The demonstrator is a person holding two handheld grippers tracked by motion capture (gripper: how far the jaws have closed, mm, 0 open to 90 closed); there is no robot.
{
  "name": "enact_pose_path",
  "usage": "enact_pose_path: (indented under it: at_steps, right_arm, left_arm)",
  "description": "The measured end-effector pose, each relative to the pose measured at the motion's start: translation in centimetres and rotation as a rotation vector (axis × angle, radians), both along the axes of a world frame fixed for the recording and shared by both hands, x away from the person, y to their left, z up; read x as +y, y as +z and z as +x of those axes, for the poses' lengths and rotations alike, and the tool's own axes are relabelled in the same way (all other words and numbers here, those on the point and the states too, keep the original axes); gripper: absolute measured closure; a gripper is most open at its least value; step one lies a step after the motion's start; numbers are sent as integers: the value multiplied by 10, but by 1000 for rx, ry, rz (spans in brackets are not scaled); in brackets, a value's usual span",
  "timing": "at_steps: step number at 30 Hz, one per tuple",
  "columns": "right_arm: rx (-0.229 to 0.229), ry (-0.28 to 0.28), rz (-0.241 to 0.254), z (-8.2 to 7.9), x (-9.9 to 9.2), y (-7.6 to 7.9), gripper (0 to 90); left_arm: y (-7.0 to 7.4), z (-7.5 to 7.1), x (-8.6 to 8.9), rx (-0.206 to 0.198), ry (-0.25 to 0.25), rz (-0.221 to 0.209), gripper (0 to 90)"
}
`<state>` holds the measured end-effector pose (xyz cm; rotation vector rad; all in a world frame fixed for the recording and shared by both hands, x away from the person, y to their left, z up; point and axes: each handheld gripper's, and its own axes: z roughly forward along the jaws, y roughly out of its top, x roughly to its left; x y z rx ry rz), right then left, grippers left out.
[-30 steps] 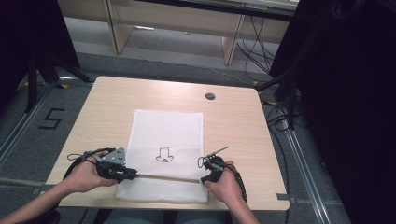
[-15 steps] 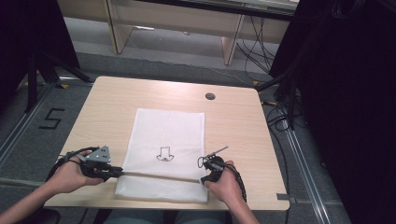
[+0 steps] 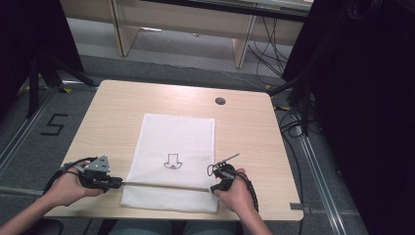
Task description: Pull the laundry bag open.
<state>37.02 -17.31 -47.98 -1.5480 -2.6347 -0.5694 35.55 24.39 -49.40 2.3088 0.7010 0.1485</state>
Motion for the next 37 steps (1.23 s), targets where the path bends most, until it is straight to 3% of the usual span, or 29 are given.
enact_pose_path:
  at_steps: [4, 6, 8, 10, 11, 12, 15, 16, 19, 23, 25, 27, 30, 32, 34, 35, 37]
  right_arm:
    - [13, -23, -13, 0, 0, 0, 900]
    - [-33, 27, 10, 2, -3, -2, 900]
    - [-36, 25, 3, 1, -3, -2, 900]
    - [-36, 20, -4, 0, -2, -2, 900]
    - [-42, 35, -3, 0, -2, -2, 900]
    - [-41, 32, -6, 0, -2, -2, 900]
    - [-50, 31, -2, 0, -2, -2, 900]
    - [-57, 40, 3, 0, -3, -2, 900]
    - [-40, 15, 15, -2, -2, -2, 900]
    - [-85, 55, -3, -4, -2, -2, 889]
    - [-81, 39, -15, -7, -1, -1, 865]
    - [-100, 60, -2, -7, -1, -1, 815]
    - [-102, 61, -8, -10, 1, 2, 752]
    - [-133, 69, 6, -12, 2, 4, 696]
    - [-202, 84, 27, -13, 1, 9, 679]
    - [-218, 78, 34, -13, 1, 11, 674]
    - [-245, 72, 52, -13, 0, 14, 665]
  left_arm:
    - [-2, 0, 0, 27, 11, -17, 809]
    - [1, 1, 1, -2, 17, -6, 795]
    - [6, 3, 3, 3, 35, -24, 750]
    - [11, 5, 5, -17, 58, -64, 685]
    - [11, 5, 5, -17, 58, -64, 670]
    - [16, 7, 4, -21, 79, -127, 661]
    - [19, 10, 0, -22, 103, -156, 599]
    - [19, 13, -8, -39, 110, -185, 572]
    - [19, 16, -23, -37, 138, -193, 518]
    - [17, 20, -36, -54, 158, -218, 460]
    - [14, 20, -37, -78, 168, -217, 441]
    - [9, 17, -35, -85, 177, -220, 434]
    - [3, 14, -32, -76, 198, -206, 425]
    - [3, 15, -29, -81, 205, -182, 414]
    - [3, 16, -29, -92, 220, -183, 400]
    - [5, 21, -25, -128, 208, -158, 393]
    - [5, 22, -25, -130, 251, -191, 387]
